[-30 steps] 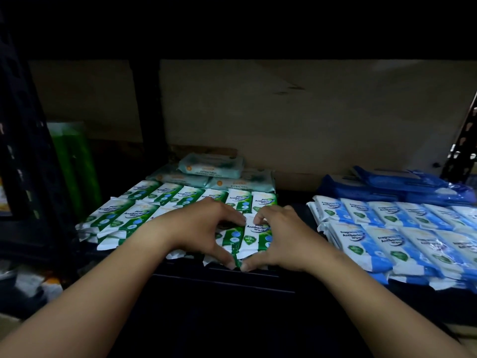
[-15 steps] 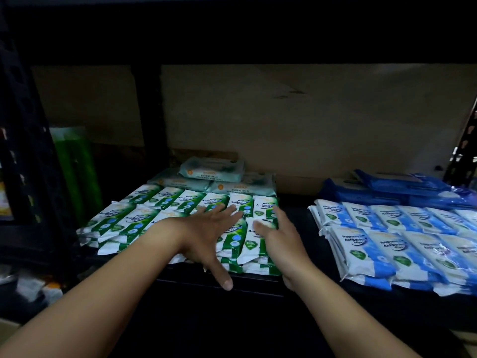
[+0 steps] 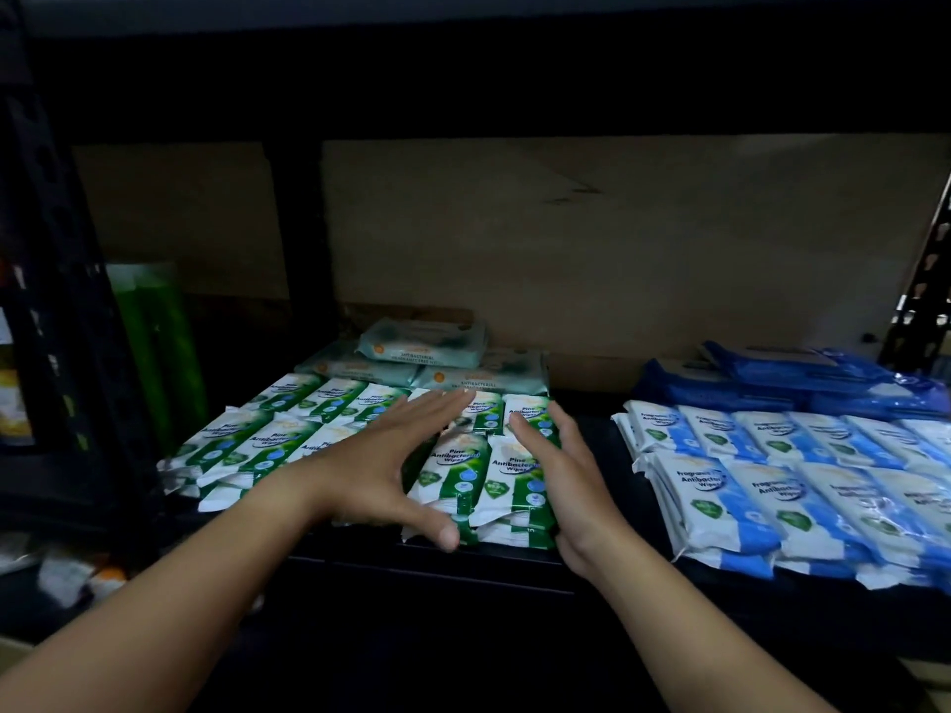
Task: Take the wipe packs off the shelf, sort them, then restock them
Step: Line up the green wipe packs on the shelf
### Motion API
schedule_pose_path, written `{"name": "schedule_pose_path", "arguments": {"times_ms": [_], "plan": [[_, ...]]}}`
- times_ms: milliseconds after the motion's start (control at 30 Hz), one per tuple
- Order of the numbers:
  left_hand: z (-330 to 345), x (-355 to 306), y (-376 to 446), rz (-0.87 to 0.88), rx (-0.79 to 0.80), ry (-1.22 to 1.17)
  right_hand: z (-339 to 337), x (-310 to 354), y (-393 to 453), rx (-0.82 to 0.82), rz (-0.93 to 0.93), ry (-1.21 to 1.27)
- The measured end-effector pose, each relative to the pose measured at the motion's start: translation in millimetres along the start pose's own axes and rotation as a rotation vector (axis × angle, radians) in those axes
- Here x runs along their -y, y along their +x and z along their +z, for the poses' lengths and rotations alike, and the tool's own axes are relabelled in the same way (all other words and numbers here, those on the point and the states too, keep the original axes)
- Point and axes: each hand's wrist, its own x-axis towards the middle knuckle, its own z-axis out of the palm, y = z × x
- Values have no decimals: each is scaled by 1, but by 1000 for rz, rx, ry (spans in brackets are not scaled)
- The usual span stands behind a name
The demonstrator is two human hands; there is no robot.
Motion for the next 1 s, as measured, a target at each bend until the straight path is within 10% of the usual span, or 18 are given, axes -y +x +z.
{"name": "schedule_pose_path", "arguments": {"times_ms": [167, 767, 1000], "plan": [[-1, -1, -11, -30, 69, 461, 6, -1, 0, -16, -49, -73], [10, 24, -18, 141, -245, 646, 17, -5, 3, -102, -79, -337], [17, 57, -62, 191, -728, 680, 30, -21, -47, -257, -811, -1296]]}}
